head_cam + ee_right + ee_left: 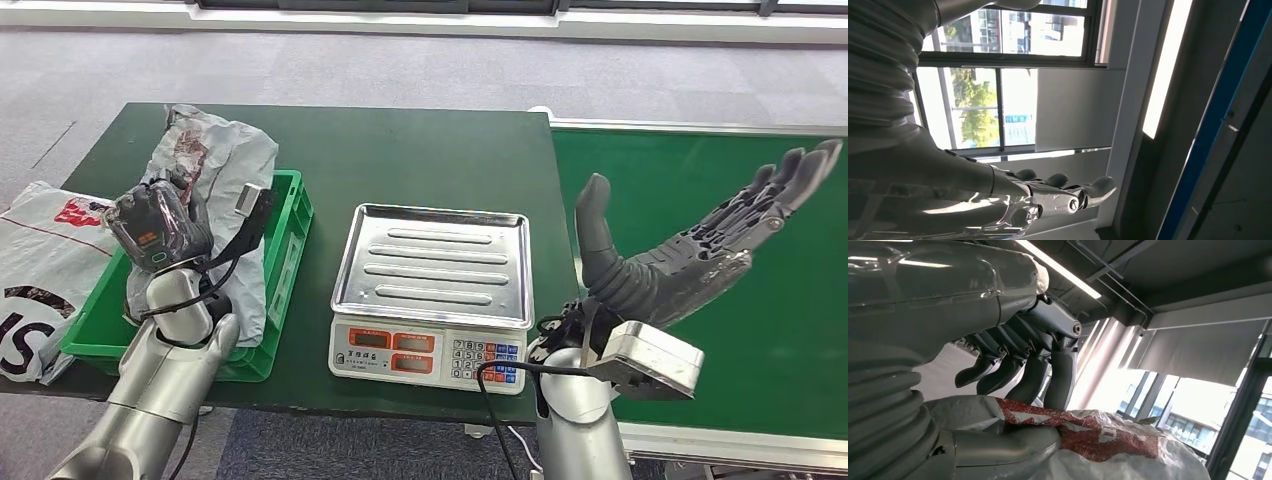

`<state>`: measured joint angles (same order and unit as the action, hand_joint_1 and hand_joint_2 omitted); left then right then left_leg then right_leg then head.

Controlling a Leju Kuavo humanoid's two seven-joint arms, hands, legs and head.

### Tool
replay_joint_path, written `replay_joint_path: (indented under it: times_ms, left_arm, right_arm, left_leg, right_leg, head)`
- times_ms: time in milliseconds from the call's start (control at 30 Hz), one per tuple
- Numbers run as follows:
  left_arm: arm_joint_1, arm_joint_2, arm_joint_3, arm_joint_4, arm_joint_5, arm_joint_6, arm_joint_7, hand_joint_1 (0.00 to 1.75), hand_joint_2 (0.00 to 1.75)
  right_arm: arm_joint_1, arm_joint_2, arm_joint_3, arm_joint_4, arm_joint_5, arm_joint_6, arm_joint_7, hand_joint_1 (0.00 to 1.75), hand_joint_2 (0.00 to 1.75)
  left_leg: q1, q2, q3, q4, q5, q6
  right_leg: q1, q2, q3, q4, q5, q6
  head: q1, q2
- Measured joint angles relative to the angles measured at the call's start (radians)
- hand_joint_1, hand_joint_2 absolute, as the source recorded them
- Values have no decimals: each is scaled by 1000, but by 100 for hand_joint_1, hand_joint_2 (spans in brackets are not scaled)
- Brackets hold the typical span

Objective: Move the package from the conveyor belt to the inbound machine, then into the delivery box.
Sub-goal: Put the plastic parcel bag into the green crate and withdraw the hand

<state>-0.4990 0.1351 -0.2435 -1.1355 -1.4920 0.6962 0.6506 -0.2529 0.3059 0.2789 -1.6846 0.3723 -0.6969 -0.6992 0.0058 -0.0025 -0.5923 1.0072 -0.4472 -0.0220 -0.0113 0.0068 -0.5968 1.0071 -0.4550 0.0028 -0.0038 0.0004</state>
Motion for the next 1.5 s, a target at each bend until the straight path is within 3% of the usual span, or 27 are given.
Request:
replay_joint_path:
  times_ms: [167,200,300,333,567,1033,1167,1233,1300,1367,1433,1500]
  left_arm:
    - [-1,30,-15,22,0,0,-15,172,175]
    - [-3,33,-13,35,0,0,-15,149,175]
    - [-14,35,-11,89,0,-1,-3,23,175]
    - [-18,35,-11,111,0,-1,-4,3,175]
    - [-63,0,25,315,0,-1,-141,0,175]
    - [-100,-37,68,479,0,-1,-150,0,175]
    - [-97,-43,106,490,0,-1,-154,0,0]
    - [-74,-49,145,450,0,-1,-185,0,0]
    - [-37,-68,215,359,1,0,-278,0,0]
    - [-5,-107,320,239,19,1,-461,0,87]
    - [-3,-171,468,128,94,1,-764,0,175]
    - [-21,-256,664,43,253,2,-1155,0,175]
  right_arm:
    - [-1,0,0,0,-3,0,0,0,175]
    - [0,0,0,1,-3,0,0,0,175]
    - [2,0,1,0,-5,0,0,0,175]
    - [7,-1,2,-1,-8,0,0,0,175]
    - [25,-6,7,-5,-6,0,0,0,175]
    - [24,-6,15,-5,-14,0,0,0,175]
    - [23,-6,20,-5,-17,1,0,0,175]
    - [23,-6,19,-1,-15,1,0,0,175]
    - [22,-6,14,10,-8,1,0,0,175]
    - [22,-6,3,29,1,1,0,0,175]
    - [23,-6,-19,48,13,1,1,0,175]
    - [26,-6,-56,63,38,1,1,0,175]
  left_leg:
    - [0,1,0,0,0,0]
    - [0,0,0,0,0,0]
    - [0,0,0,0,0,0]
    - [0,0,0,0,0,0]
    - [0,0,0,0,0,0]
    - [0,1,0,0,0,0]
    - [0,1,0,0,0,0]
    - [0,1,0,0,0,-1]
    - [0,2,0,0,0,-1]
    - [0,2,-1,0,0,-1]
    - [0,1,-3,0,1,-1]
    - [0,1,-2,1,0,0]
  right_leg:
    - [-1,0,-1,0,0,0]
    - [-1,0,-1,0,0,0]
    - [0,0,-1,0,0,0]
    - [0,0,-1,0,0,0]
    - [0,0,-1,0,0,-1]
    - [0,0,-1,0,1,-1]
    - [0,0,0,0,1,-1]
    - [0,1,-1,0,1,-1]
    - [0,1,-1,0,1,-1]
    - [0,2,-2,0,1,-1]
    - [0,1,-3,0,1,-1]
    - [-2,1,-3,0,1,-1]
  head:
    - [0,0]
    - [0,0]
    - [0,0]
    - [0,0]
    - [0,0]
    - [0,0]
    - [0,0]
    - [0,0]
    - [0,0]
    - [0,0]
    - [0,0]
    - [0,0]
